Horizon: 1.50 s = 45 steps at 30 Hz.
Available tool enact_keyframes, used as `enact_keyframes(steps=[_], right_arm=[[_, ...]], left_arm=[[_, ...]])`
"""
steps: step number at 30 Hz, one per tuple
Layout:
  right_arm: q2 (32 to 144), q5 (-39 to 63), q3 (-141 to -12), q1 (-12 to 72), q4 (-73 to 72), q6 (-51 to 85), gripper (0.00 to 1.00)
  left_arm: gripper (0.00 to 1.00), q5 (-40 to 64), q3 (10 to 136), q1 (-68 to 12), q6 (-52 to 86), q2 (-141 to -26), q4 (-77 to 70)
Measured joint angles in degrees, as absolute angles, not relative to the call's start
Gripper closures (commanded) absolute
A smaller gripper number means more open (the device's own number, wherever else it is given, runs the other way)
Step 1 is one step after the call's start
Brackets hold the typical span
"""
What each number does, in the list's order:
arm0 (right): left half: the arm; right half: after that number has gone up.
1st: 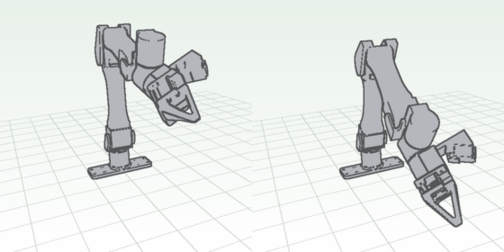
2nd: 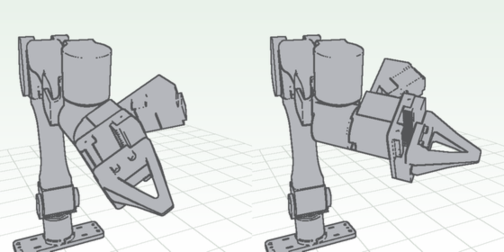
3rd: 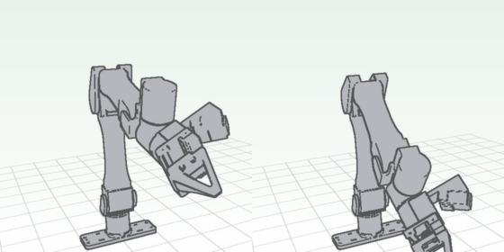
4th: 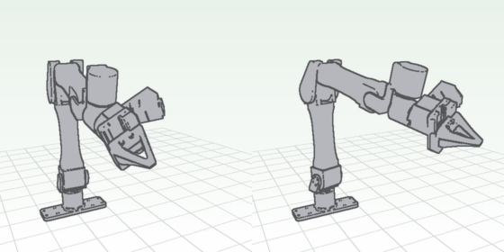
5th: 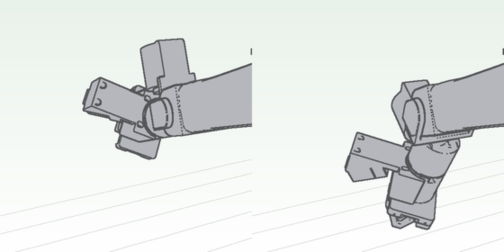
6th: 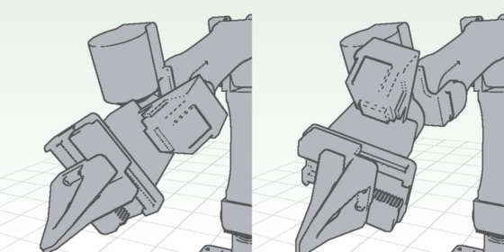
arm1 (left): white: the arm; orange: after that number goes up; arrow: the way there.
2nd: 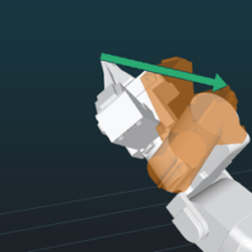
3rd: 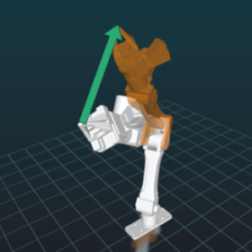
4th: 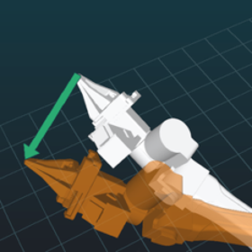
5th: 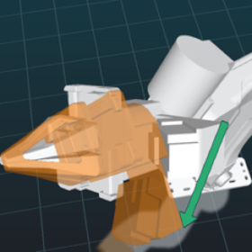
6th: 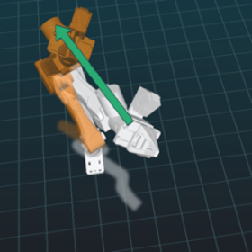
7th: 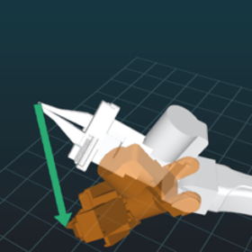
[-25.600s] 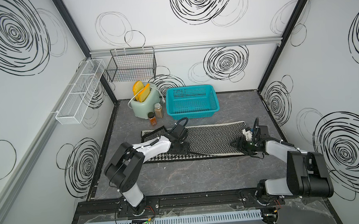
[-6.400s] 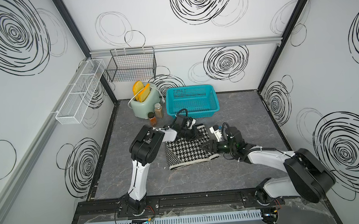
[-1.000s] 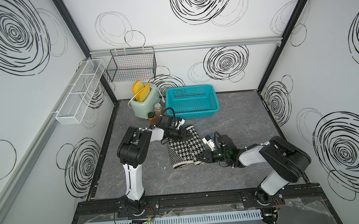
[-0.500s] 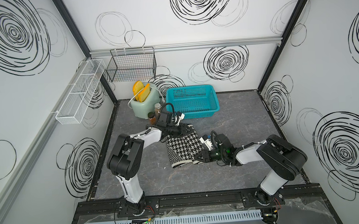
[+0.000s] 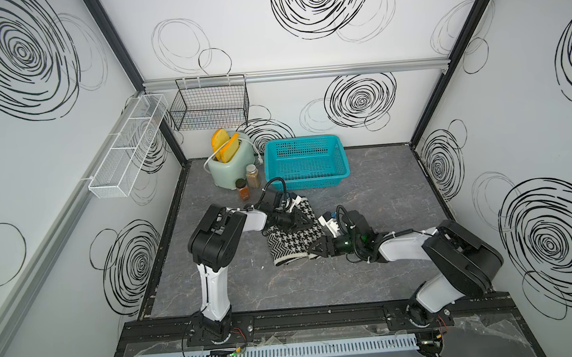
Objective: Roll up the scarf and place it into the basket
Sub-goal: Roll the scarf at the center of the board.
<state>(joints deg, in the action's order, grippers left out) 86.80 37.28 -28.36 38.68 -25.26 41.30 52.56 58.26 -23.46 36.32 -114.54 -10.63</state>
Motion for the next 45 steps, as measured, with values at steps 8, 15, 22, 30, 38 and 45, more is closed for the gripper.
enact_keyframes(steps=[8,15,22,30,38,45], right_arm=[[79.4,39.1,-28.9,24.9,-14.4,36.5,0.24],[96.6,48.1,-32.6,22.0,-20.9,33.8,0.24],[103.2,53.8,-34.3,23.5,-30.8,36.0,0.24],[108.7,56.6,-34.4,27.0,-43.5,41.7,0.28],[115.0,55.9,-36.3,29.9,-51.9,47.8,0.68],[114.3,54.0,-35.1,30.9,-53.2,50.7,1.00]], left_arm=[[0.80,52.6,57.2,-22.2,36.3,-114.5,-13.1],[0.80,54.1,52.3,-21.8,41.8,-114.5,-23.5],[0.81,55.2,47.1,-20.9,49.3,-114.5,-35.0],[0.81,55.9,45.2,-20.5,53.5,-114.6,-39.6],[0.81,56.2,43.7,-20.1,54.2,-114.4,-41.0],[0.81,56.2,42.6,-20.1,54.3,-113.2,-40.9]])
